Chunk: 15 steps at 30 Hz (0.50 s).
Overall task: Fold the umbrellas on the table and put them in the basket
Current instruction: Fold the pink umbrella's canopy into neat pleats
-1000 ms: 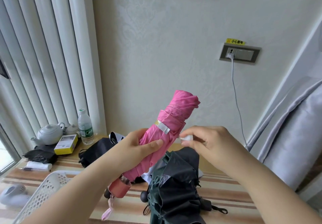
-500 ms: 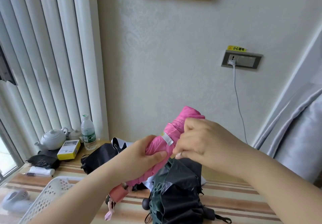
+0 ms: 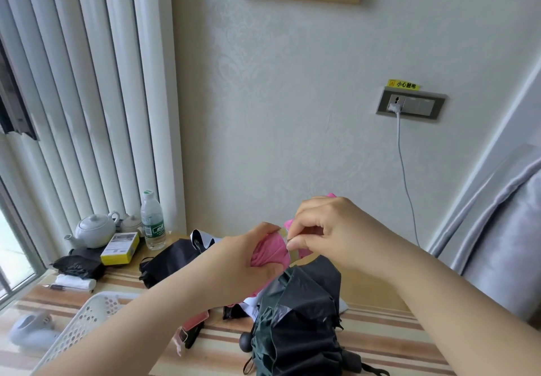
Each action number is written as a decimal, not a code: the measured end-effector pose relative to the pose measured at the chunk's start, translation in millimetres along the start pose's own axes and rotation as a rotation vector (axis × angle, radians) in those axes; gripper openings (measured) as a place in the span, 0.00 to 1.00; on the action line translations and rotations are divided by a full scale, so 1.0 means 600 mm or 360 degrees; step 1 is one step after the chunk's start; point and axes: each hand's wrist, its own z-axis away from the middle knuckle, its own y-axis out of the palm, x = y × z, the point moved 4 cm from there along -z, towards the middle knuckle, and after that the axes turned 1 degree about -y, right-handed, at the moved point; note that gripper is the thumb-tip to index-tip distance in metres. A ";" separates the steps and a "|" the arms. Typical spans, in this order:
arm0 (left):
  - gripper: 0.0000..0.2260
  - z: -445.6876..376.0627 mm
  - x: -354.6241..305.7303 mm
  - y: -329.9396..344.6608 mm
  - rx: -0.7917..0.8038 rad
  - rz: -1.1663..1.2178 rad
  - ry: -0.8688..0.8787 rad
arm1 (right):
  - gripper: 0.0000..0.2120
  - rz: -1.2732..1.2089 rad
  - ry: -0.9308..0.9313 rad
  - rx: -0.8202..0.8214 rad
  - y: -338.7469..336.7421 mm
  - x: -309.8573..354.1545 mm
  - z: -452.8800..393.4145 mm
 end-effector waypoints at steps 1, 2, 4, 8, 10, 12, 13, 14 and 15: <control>0.19 0.001 0.000 0.000 0.0000 -0.0026 0.0000 | 0.03 -0.0002 0.0016 -0.0007 0.001 0.002 -0.002; 0.19 0.001 0.000 0.001 -0.0001 -0.0054 -0.0005 | 0.03 0.0007 0.0030 -0.0007 0.001 0.003 -0.003; 0.19 0.003 0.000 0.003 -0.0030 -0.0162 0.0004 | 0.04 0.0061 0.0074 -0.0002 0.003 0.003 -0.006; 0.23 0.006 0.003 0.010 -0.0207 -0.0699 0.0121 | 0.10 -0.0047 0.0337 0.0002 0.013 -0.005 -0.013; 0.30 0.008 0.010 0.018 -0.0212 -0.0771 0.0144 | 0.11 -0.0110 0.0421 0.0079 0.022 -0.009 -0.019; 0.31 0.010 0.022 0.025 -0.0170 -0.0701 0.0081 | 0.07 -0.0124 0.0414 0.0141 0.031 -0.014 -0.025; 0.26 0.013 0.030 0.025 -0.0150 -0.0588 -0.0001 | 0.05 -0.0125 0.0376 0.0125 0.036 -0.015 -0.028; 0.21 0.016 0.035 0.025 -0.0147 -0.0447 -0.0081 | 0.05 -0.0113 0.0321 0.0066 0.044 -0.014 -0.031; 0.17 0.020 0.040 0.026 -0.0162 -0.0322 -0.0131 | 0.05 -0.0055 0.0256 -0.0039 0.054 -0.013 -0.035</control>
